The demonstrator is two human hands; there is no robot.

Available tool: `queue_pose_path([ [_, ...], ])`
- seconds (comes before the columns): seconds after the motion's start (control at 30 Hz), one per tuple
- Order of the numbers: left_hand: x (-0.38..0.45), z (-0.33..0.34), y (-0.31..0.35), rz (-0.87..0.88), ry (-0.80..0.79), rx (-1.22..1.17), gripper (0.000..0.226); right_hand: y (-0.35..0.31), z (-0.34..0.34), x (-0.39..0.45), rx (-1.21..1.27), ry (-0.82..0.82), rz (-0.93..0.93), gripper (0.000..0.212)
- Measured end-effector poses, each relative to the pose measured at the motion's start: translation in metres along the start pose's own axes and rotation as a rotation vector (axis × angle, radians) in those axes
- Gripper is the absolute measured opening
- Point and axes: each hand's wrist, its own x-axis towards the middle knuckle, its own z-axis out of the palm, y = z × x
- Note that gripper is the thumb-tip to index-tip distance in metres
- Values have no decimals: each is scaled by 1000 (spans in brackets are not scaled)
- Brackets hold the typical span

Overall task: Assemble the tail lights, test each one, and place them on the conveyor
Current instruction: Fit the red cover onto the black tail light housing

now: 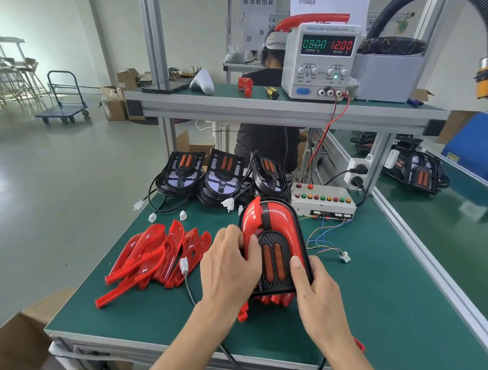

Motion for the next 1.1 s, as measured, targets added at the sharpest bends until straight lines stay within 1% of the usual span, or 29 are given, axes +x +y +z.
queue_pose_path([
  [0.2,-2,-1,2,62,46,34,37,2,1,1,-30,23,4,37],
  [0.3,-4,1,2,86,43,47,36,1,2,1,-28,30,-4,48],
  [0.47,-8,7,-2,34,53,-45,38,0,3,2,9,16,9,54],
  [0.57,-10,9,-5,3,28,-137,33,0,3,1,22,10,15,50],
  [0.63,-9,9,-7,-33,-28,-202,28,1,3,1,37,2,25,52],
  [0.67,-8,9,-8,-79,-77,-258,30,1,2,1,48,-7,33,53],
  [0.77,-3,9,-9,-276,-287,-473,59,2,2,2,95,-24,53,51],
  [0.8,-1,9,-9,-313,-340,-520,60,2,2,4,102,-26,54,50],
  [0.87,2,8,-8,-358,-388,-592,46,2,1,7,121,-31,61,54],
  [0.9,4,6,-6,-391,-403,-656,44,2,1,9,135,-35,69,56],
  [0.97,6,6,-5,-487,-445,-852,52,1,0,11,165,-52,83,57],
  [1.03,5,5,-3,-588,-505,-1045,60,1,1,13,196,-72,82,53],
  [1.1,3,3,1,-637,-564,-1143,58,0,1,13,204,-75,79,51],
])
